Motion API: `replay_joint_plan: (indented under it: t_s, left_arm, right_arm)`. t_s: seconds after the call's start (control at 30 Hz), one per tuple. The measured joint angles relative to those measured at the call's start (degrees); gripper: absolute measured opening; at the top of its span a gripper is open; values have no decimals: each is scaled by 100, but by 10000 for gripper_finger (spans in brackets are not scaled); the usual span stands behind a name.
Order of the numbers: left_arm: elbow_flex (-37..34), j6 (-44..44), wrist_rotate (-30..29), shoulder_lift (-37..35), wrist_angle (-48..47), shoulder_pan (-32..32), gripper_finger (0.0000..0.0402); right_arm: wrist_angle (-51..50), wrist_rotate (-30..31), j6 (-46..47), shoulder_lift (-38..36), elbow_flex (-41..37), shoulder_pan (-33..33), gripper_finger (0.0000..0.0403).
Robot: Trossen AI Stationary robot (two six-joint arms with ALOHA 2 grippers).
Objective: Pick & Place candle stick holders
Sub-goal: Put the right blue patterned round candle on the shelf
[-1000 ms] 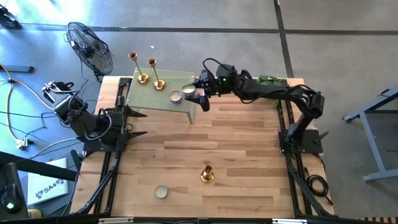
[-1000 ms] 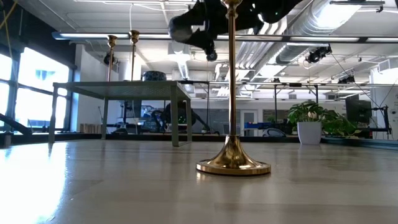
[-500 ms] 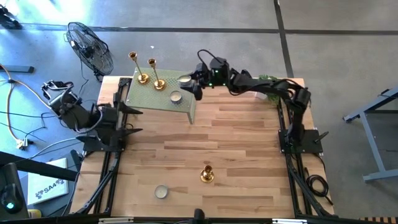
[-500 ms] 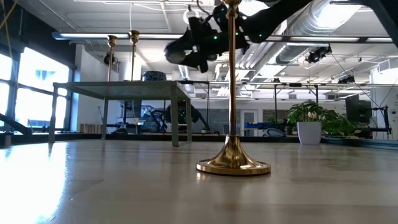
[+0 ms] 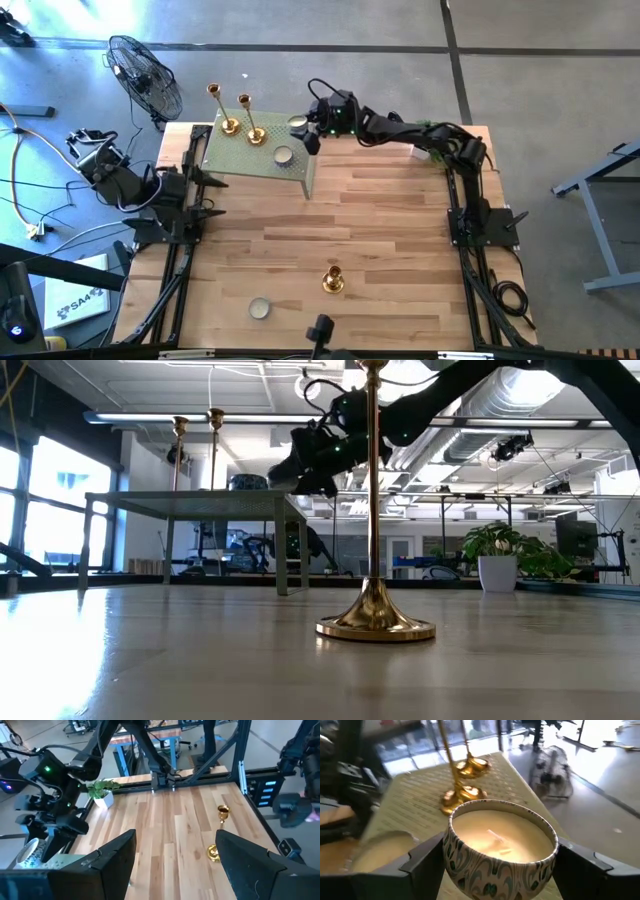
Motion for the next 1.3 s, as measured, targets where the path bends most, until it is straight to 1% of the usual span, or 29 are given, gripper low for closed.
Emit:
replay_joint_plan:
  t_s: [0.1,0.27,0.6,0.9,1.03,1.17,1.3]
  left_arm:
    - [0,0,83,-7,-103,2,266]
    - [0,11,92,-7,-160,0,266]
    - [0,19,28,-7,-199,0,266]
    - [0,2,31,-7,-199,0,266]
    - [0,-20,41,4,-197,1,266]
    - [0,-24,113,4,-195,0,266]
    - [0,-24,104,4,-196,1,266]
  right_arm:
    - [-252,447,-249,-2,2,-6,296]
    - [-348,525,-309,0,-2,-1,296]
    - [-522,354,-457,0,-2,-1,306]
    - [-334,367,-421,0,-2,-1,309]
    - [-324,215,-446,0,-2,-17,309]
    - [-318,197,-459,0,-2,-23,310]
    - [-350,195,-462,0,-2,-28,319]
